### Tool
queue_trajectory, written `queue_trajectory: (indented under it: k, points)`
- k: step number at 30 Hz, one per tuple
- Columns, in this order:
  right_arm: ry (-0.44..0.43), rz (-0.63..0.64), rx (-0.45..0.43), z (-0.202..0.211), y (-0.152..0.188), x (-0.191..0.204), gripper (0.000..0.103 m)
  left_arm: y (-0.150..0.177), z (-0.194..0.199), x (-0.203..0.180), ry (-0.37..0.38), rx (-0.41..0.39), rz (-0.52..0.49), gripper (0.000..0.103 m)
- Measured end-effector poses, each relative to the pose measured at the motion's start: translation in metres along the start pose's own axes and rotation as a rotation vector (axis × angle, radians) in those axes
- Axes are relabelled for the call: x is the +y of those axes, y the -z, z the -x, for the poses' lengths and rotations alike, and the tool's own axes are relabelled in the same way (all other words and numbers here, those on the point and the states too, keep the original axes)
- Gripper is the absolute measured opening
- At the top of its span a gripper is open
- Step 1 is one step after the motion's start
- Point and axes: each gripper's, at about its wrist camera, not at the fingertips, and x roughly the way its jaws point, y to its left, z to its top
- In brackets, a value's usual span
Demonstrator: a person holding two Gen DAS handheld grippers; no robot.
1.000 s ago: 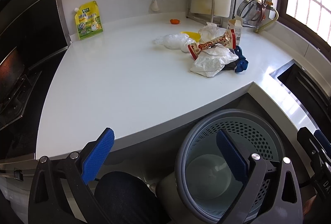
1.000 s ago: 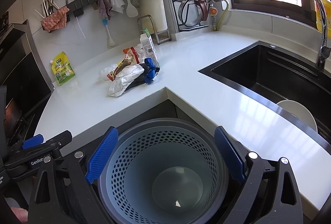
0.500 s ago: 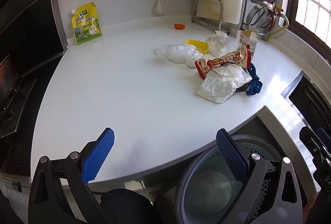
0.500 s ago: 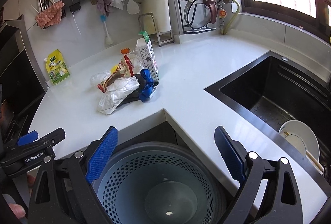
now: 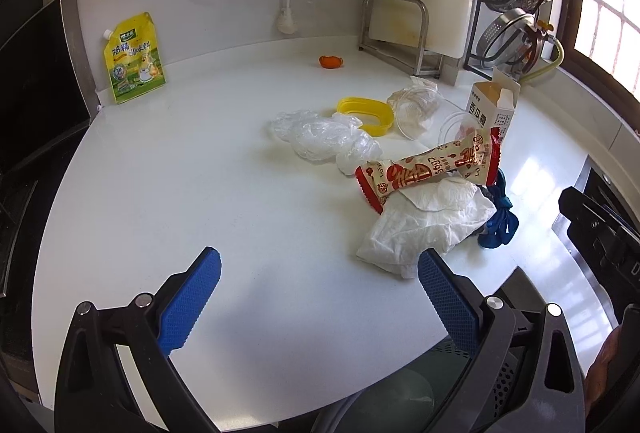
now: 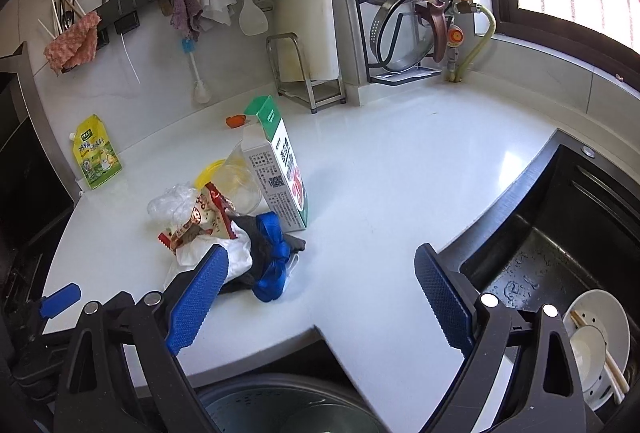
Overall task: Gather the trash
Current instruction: 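Reach the right tool to the milk carton and close on it, then grasp the red-and-white snack wrapper with the left tool while the right tool holds the carton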
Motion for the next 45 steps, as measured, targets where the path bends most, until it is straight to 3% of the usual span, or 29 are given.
queue_trajectory:
  k: [10, 23, 24, 26, 27, 32, 45]
  points:
    - [-0.028, 0.052, 0.005, -0.053, -0.042, 0.021, 0.09, -0.012, -0.022, -0.001, -0.01, 0.01, 0.002, 0.097]
    - [-0.026, 0.08, 0.013, -0.09, -0.062, 0.028, 0.089, -0.017, -0.038, -0.005, -0.001, 0.028, 0.017, 0.097]
    - [-0.028, 0.079, 0.011, -0.09, -0.062, 0.027, 0.087, -0.017, -0.038, -0.006, 0.0, 0.029, 0.016, 0.097]
    - [-0.032, 0.086, 0.019, -0.091, -0.061, 0.027, 0.07, -0.016, -0.038, -0.007, 0.003, 0.029, 0.016, 0.097]
    - [-0.034, 0.09, 0.029, -0.092, -0.061, 0.027, 0.066, -0.017, -0.038, -0.007, 0.004, 0.029, 0.016, 0.097]
    - [-0.063, 0.117, 0.069, -0.097, -0.059, 0.027, 0.025, -0.017, -0.037, -0.011, 0.014, 0.03, 0.017, 0.097]
    - [-0.074, 0.064, -0.039, -0.042, -0.052, -0.011, 0.025, -0.02, -0.027, -0.021, 0.076, -0.005, 0.027, 0.097]
